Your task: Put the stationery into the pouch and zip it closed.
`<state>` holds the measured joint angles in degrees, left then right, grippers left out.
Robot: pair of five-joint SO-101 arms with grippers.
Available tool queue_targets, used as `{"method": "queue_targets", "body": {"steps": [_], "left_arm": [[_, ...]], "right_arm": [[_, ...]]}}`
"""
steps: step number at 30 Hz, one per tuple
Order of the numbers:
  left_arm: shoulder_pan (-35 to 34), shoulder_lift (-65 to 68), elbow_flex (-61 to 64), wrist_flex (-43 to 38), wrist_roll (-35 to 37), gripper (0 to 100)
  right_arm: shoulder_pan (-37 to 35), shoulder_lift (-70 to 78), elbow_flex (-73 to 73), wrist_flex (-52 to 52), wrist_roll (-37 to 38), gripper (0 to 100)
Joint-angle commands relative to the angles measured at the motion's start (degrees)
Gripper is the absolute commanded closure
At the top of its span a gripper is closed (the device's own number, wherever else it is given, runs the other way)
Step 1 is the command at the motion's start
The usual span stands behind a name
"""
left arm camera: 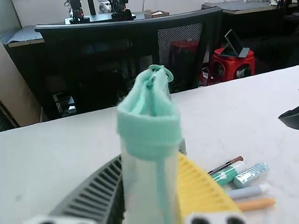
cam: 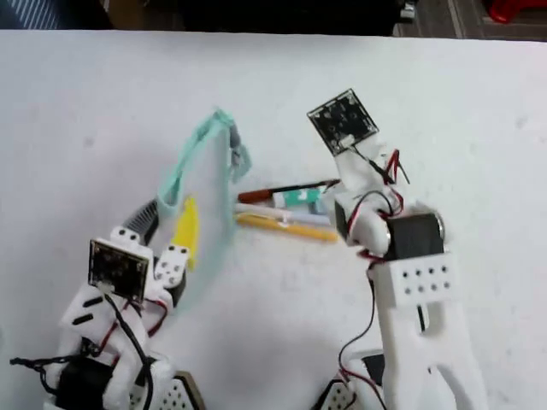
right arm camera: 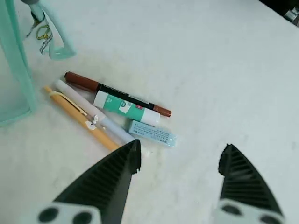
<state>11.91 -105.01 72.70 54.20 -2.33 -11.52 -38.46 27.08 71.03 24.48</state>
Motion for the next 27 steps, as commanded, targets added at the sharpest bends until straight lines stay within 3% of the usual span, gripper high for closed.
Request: {"method": "queue_targets", "body": {"steps": [1,9,14,17,23,27], "left_arm": [[0.75,0.31,-2.02,7.56,0.18,75],[0.92,0.31,-5.1,13.19,0.18,76],[0.75,0.31,-5.1,12.92,0.44,76],[0.75,0.31,-5.19,12.84,0.53,76],[0.66,0.31,-4.84,12.22,0.09,92],[-2.07,0.31,-4.75,10.9,0.09,97]], "right_arm": [[0.48,3.47,-0.79,-1.27,-0.09,74.1],[0.04,11.38,-0.79,-2.42,0.35,74.1],[-1.71,14.81,-0.18,-2.15,10.02,74.1],[-1.71,17.8,-0.09,-2.86,11.96,74.6],[-1.98,26.68,-0.26,-6.73,12.04,89.0],[-3.21,30.9,-0.18,-7.6,12.04,85.0]]}}
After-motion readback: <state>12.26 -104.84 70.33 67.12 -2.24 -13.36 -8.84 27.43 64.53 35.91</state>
